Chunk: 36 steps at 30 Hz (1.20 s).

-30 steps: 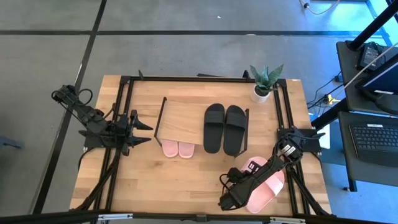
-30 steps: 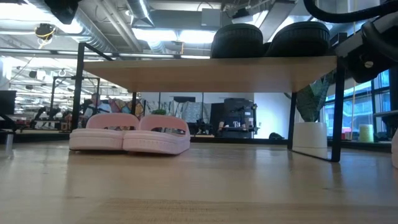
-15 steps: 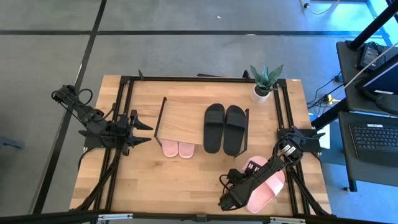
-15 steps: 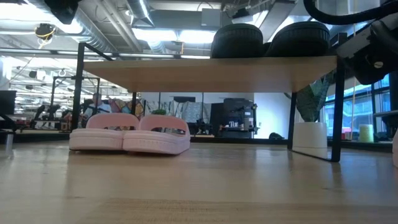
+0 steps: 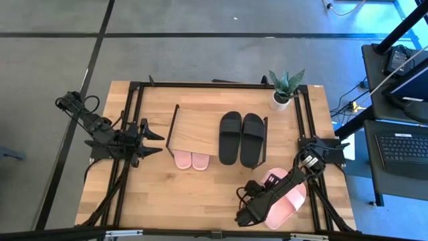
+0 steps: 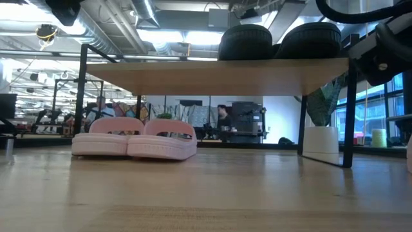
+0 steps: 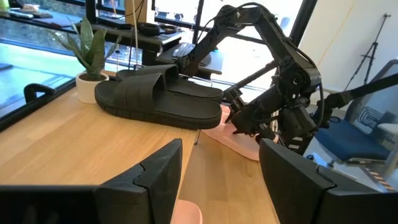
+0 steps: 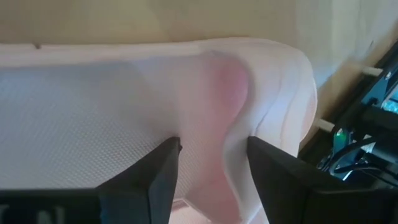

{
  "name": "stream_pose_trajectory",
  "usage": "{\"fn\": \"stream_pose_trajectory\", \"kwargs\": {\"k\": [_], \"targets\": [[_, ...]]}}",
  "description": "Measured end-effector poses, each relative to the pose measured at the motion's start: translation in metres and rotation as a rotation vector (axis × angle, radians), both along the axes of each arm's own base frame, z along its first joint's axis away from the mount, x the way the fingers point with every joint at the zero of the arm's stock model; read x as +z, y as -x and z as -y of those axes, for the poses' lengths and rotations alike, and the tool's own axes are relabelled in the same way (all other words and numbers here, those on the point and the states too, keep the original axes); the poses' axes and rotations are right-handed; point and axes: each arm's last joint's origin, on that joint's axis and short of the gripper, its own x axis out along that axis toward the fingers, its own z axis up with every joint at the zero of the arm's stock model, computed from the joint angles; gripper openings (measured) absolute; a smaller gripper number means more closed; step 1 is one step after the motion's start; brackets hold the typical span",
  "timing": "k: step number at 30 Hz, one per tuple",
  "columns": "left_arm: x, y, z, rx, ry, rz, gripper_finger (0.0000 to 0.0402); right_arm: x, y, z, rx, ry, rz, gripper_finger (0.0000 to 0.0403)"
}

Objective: Pick and place slides into the shelf
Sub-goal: Put the left pink slides under the shelf

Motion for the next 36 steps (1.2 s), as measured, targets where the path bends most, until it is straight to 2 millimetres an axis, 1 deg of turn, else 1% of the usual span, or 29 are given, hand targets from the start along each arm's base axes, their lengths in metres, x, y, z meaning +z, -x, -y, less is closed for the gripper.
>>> {"fn": "stream_pose_trajectory", "kwargs": {"k": [14,27,36], "targets": [[0.0,0.0,0.0,0.001,0.006,0.0,0.0205,0.0,0.001,0.001,-0.004,0.011,0.0,0.0193],[0.0,0.0,0.0,0.001,0.005,0.0,0.0205,0.002,-0.001,0.0,0.03,-0.018,-0.012,0.0193],[0.0,0.0,0.0,0.014,0.002,-0.003,0.0205,0.018,0.0,0.001,0.017,-0.047,0.034,0.0193]]}}
